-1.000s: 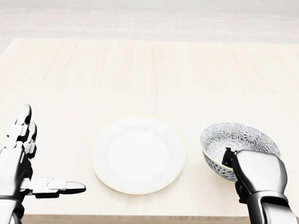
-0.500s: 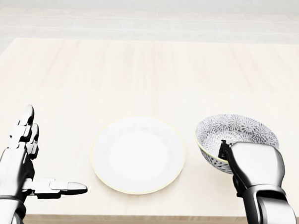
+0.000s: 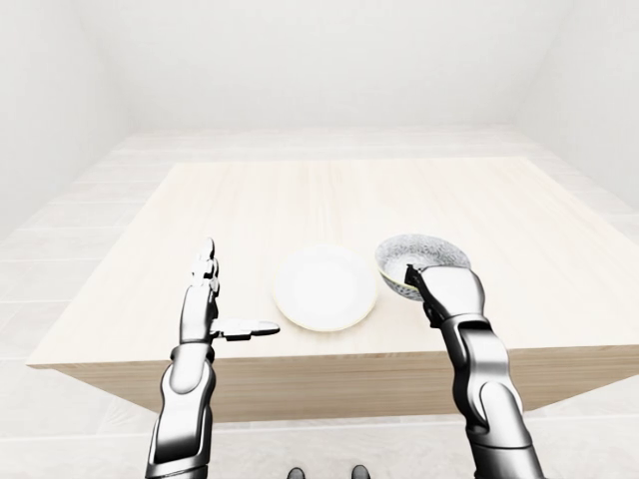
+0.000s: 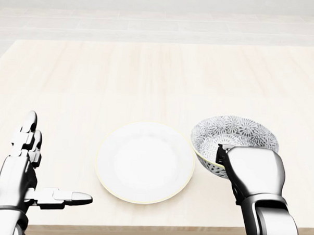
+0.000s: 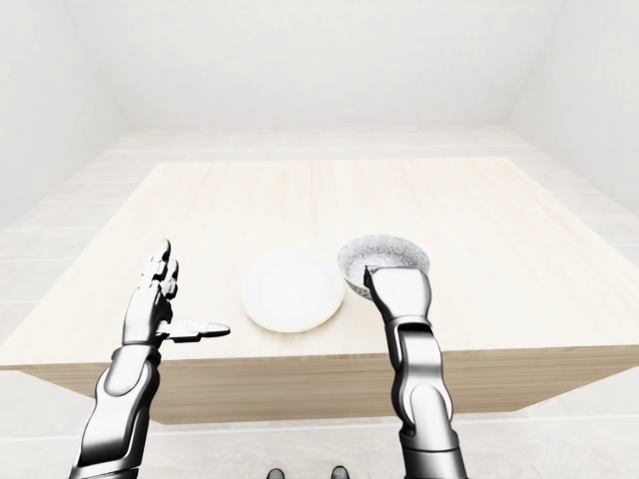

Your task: Put the bowl on the plate.

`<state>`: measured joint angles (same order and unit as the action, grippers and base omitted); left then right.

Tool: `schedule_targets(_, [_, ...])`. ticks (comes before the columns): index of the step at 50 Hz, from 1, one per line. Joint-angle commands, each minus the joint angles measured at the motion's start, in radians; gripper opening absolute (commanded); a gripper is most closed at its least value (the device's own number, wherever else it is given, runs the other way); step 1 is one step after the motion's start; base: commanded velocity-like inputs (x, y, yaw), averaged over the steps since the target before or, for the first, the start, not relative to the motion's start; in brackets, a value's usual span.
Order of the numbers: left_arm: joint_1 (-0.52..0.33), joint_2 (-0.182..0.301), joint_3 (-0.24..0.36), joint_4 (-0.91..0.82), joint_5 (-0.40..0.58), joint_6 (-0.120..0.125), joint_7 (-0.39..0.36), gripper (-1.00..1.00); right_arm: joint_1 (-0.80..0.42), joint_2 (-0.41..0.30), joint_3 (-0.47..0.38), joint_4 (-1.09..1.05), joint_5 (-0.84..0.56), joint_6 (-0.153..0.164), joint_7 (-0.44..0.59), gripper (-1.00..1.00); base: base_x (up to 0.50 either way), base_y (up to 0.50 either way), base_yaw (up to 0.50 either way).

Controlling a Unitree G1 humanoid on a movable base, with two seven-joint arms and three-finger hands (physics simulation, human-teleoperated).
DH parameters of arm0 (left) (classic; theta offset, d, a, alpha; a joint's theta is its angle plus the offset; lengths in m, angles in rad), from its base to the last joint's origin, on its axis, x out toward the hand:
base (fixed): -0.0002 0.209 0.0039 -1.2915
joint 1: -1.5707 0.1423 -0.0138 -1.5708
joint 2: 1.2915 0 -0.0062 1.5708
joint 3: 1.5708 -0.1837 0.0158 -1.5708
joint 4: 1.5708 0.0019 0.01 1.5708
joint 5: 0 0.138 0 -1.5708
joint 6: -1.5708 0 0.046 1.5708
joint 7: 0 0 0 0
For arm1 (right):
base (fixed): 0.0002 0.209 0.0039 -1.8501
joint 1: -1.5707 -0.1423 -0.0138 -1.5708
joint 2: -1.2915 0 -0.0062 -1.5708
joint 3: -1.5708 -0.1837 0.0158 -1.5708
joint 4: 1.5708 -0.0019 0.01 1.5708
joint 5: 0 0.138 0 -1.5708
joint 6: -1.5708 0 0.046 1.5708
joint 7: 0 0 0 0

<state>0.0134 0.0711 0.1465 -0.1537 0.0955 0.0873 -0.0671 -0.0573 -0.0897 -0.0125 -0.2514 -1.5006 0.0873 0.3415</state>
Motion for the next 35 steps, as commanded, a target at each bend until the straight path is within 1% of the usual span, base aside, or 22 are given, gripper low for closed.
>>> schedule_targets(1, [0.001, -0.001, -0.004, 0.005, 0.005, 0.000, 0.001, 1.00, 0.010, 0.018, 0.019, -0.037, -0.005, 0.000, -0.018, -0.32, 0.00, 0.00, 0.00])
schedule_targets(4, [0.000, 0.000, -0.002, 0.001, 0.004, 0.000, 0.000, 1.00, 0.009, 0.021, 0.022, -0.042, -0.009, 0.000, -0.013, -0.30, 0.00, 0.00, 0.00])
schedule_targets(13, [0.008, -0.002, -0.002, -0.008, 0.006, 0.000, -0.002, 1.00, 0.003, 0.034, 0.038, -0.051, -0.023, 0.000, -0.002, -0.38, 0.00, 0.00, 0.00])
schedule_targets(16, [0.009, -0.001, 0.000, -0.009, 0.004, 0.000, -0.004, 1.00, -0.002, 0.041, 0.049, -0.048, -0.030, 0.000, 0.003, -0.38, 0.00, 0.00, 0.00])
schedule_targets(19, [0.012, -0.002, -0.001, -0.023, 0.002, 0.000, -0.008, 1.00, -0.007, 0.049, 0.062, -0.047, -0.036, 0.000, 0.004, -0.43, 0.00, 0.00, 0.00])
schedule_targets(24, [0.011, -0.004, -0.003, -0.021, 0.003, 0.000, -0.010, 1.00, -0.010, 0.062, 0.081, -0.041, -0.039, 0.000, 0.001, -0.40, 0.00, 0.00, 0.00])
schedule_targets(28, [0.011, -0.004, -0.007, -0.005, 0.007, -0.002, -0.010, 1.00, -0.021, 0.073, 0.099, -0.013, -0.046, 0.000, -0.012, -0.47, 0.00, 0.00, 0.00])
schedule_targets(35, [0.012, -0.003, -0.004, -0.008, 0.004, 0.000, -0.013, 1.00, -0.038, 0.085, 0.125, -0.004, -0.062, 0.000, -0.006, -0.50, 0.00, 0.00, 0.00])
